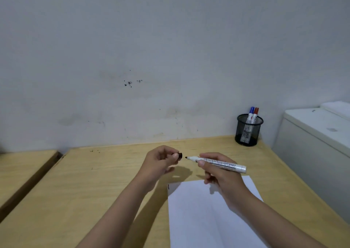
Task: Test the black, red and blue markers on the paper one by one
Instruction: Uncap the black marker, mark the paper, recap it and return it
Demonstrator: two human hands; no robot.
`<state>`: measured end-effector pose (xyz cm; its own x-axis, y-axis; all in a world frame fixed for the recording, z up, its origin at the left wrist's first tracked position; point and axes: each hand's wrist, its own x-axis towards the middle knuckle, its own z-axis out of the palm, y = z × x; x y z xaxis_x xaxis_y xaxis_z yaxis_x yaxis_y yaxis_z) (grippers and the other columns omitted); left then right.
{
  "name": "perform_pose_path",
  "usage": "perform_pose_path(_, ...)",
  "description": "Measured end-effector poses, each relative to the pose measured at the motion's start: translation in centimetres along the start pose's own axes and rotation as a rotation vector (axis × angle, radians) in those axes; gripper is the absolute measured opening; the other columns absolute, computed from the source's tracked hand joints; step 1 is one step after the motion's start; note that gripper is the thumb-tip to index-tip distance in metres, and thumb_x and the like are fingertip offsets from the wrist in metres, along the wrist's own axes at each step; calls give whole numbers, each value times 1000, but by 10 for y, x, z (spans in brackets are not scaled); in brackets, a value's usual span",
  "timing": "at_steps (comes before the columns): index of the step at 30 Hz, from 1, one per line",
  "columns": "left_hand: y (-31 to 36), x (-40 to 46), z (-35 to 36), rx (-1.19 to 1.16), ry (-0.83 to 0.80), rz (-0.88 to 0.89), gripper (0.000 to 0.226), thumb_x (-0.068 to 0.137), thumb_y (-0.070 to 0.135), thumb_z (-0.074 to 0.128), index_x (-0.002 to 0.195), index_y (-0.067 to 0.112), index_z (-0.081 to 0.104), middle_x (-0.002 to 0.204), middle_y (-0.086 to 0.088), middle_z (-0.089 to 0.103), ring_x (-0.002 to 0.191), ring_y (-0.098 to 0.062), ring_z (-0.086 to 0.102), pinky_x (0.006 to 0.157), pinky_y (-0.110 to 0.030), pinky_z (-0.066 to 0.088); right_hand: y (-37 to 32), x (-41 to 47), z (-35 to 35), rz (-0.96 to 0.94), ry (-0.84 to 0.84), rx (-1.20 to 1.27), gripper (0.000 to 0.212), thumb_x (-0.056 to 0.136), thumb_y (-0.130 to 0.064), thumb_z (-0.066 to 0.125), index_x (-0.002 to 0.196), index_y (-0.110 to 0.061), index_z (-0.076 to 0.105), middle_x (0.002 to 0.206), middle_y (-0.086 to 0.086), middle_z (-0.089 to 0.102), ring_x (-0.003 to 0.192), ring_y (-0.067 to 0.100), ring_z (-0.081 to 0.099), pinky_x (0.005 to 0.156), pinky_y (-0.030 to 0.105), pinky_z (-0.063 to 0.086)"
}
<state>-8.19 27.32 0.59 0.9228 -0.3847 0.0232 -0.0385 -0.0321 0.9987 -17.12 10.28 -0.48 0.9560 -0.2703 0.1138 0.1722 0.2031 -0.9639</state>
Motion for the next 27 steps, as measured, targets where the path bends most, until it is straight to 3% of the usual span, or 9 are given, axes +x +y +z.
perform_pose_path(6,21,-24,4,-85,-22,2,8,85,8,63,90,11,67,82,-3,68,76,-13,64,74,-30,53,-19,-15,7,-64,-26,-50,14,76,-5,73,88,-11,73,55,-2,61,47,16,50,52,31,44)
perform_pose_path(10,32,-39,4,-64,-67,31,8,85,7,63,86,13,68,75,2,70,74,-12,63,74,-30,51,-32,-25,9,-96,-56,-88,14,76,-5,73,88,-12,74,58,-2,64,47,19,51,49,24,46)
perform_pose_path(18,51,-68,6,-165,-144,88,9,82,6,64,84,14,68,75,3,71,72,-9,65,70,-24,56,-57,-47,18,-213,-79,-117,14,72,0,75,81,-11,71,71,-4,73,61,8,63,55,22,52)
perform_pose_path(23,67,-86,6,-113,-89,211,11,78,2,66,84,9,71,72,0,74,68,-11,66,66,-24,56,-68,-60,23,-301,-64,-120,16,61,-17,77,76,-17,73,74,-3,74,66,10,66,60,24,55)
perform_pose_path(27,81,-99,7,-48,-68,324,13,75,-3,68,80,7,73,65,1,73,62,-11,66,62,-23,56,-76,-67,26,-388,-104,-176,16,62,-16,77,77,-17,75,78,0,74,68,15,67,65,25,56)
